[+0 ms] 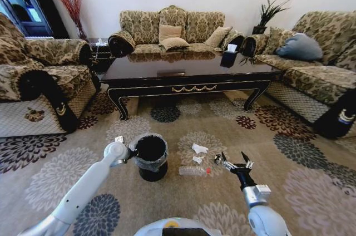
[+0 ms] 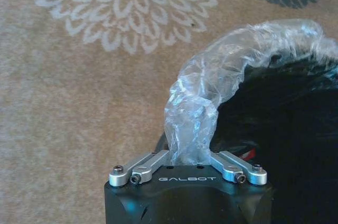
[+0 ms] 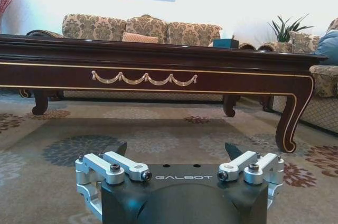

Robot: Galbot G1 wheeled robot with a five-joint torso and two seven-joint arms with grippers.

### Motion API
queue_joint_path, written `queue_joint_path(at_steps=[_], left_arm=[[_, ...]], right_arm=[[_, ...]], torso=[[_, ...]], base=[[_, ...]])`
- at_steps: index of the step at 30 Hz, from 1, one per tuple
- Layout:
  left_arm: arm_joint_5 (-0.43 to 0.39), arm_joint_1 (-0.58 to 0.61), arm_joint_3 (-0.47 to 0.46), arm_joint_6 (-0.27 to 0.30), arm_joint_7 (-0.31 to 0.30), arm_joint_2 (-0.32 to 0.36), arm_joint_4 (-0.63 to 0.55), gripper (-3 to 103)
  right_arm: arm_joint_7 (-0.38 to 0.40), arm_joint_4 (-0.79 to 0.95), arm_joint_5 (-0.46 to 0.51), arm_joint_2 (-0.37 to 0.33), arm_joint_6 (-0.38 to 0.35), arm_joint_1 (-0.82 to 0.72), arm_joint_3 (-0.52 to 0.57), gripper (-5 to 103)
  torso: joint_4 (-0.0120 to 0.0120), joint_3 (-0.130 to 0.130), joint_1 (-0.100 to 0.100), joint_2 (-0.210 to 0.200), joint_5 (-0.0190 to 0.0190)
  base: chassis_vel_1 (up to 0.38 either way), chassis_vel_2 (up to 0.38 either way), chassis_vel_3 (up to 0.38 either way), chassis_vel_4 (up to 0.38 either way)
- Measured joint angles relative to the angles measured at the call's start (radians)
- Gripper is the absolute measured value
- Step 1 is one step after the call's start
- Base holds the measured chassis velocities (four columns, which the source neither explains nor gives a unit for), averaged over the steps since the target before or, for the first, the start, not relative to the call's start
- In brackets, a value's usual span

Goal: Move to the front of the table and pick up the trash from the floor, then place it into the trash bin.

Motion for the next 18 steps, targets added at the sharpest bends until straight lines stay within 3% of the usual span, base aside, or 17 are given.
queue_joint_path(at_steps=[12, 18], left_arm=[[0.004, 0.038, -0.027, 0.001, -0.001, 0.037, -0.037, 1], [-0.048, 0.096, -0.097, 0.002, -0.029, 0.099, -0.178, 0]], right_arm=[[-0.001, -0.01, 0.021, -0.007, -0.001, 0.013, -0.002, 100], [0.021, -0.009, 0.091, -0.027, -0.039, 0.034, -0.004, 100]], torso=[[-0.0007, 0.001, 0.0, 0.0, -0.0019], [-0.0009, 0.0, 0.0, 0.0, -0.0011]], base=[[0.0, 0.0, 0.0, 0.0], [0.0, 0.0, 0.0, 0.0]])
